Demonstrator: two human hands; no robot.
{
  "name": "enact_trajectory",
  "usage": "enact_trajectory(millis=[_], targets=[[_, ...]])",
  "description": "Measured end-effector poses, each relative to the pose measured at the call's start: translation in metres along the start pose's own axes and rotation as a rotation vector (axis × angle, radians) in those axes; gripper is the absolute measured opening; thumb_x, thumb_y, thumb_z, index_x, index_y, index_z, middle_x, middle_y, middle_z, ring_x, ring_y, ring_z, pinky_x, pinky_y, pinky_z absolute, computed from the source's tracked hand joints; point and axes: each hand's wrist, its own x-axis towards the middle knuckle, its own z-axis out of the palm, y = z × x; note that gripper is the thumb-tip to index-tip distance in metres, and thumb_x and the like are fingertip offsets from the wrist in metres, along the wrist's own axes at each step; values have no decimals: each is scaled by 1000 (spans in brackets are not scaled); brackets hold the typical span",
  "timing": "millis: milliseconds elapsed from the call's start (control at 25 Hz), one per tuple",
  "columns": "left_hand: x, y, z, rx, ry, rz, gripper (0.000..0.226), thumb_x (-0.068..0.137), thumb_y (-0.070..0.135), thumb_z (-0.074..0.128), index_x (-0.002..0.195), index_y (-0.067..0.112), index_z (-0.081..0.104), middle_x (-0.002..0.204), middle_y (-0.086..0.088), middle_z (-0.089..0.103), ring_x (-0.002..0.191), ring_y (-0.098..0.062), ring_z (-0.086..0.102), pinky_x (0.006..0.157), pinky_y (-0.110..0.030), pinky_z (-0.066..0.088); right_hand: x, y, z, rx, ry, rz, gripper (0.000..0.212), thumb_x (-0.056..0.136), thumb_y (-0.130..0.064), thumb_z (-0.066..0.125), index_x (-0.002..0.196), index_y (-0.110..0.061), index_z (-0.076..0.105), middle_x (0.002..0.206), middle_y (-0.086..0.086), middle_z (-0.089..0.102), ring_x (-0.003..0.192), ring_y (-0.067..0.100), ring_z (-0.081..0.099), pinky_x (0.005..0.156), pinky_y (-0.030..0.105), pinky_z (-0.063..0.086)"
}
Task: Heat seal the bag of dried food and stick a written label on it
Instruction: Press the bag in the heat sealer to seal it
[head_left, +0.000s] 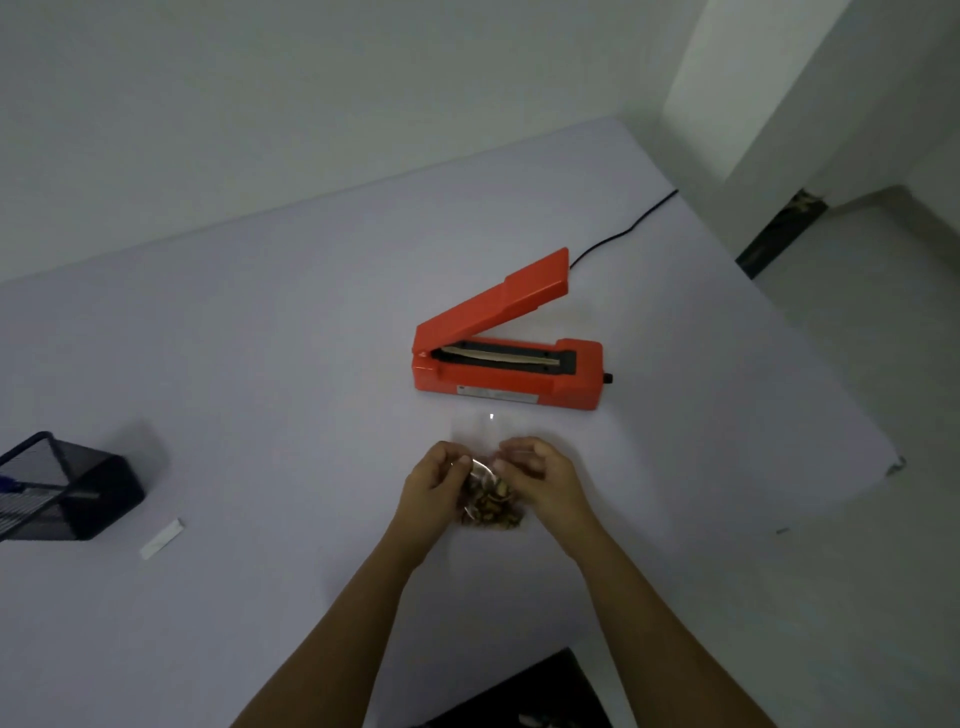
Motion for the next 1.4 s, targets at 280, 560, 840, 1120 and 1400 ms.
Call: enact_trajectory(millis=[280, 560, 840, 1120, 1400], targets=[[7, 17, -5, -100, -56, -8, 16, 96, 11, 45, 94, 3, 58, 86, -9, 63, 79, -18, 61, 63, -23, 53, 11, -6, 1, 133, 74, 86, 10, 80, -15, 71, 87, -23, 71, 93, 2, 73, 91, 19, 68, 82, 34, 55], [14, 44, 8, -128, 88, -22, 20, 93, 25, 50, 88, 12, 64, 87, -8, 67, 83, -20, 66, 67, -30, 57, 12, -30, 9, 264, 209, 139, 20, 80, -27, 70, 92, -11, 73, 90, 10, 73, 86, 21, 69, 68, 31, 56], [17, 60, 8, -136, 41, -47, 19, 93, 24, 52, 79, 14, 60, 77, -4, 68, 73, -19, 66, 63, -29, 55, 8, -41, 1, 377, 175, 223, 22, 83, -23, 67, 101, -10, 70, 98, 11, 72, 94, 27, 67, 74, 38, 57], [16, 48, -4, -183, -32, -97, 16, 92, 18, 54, 88, 10, 67, 79, -4, 69, 74, -21, 65, 62, -31, 56, 9, -42, -12, 301, 69, 296, 24, 81, -18, 69, 102, -6, 70, 97, 11, 73, 92, 23, 68, 76, 30, 56], [23, 52, 14, -212, 161, -147, 22, 89, 26, 59, 77, 10, 70, 77, -11, 69, 79, -30, 67, 70, -39, 57, 15, -44, -3, 272, 301, 112, 22, 83, -17, 68, 104, -9, 70, 89, 5, 73, 78, 13, 68, 62, 19, 52]])
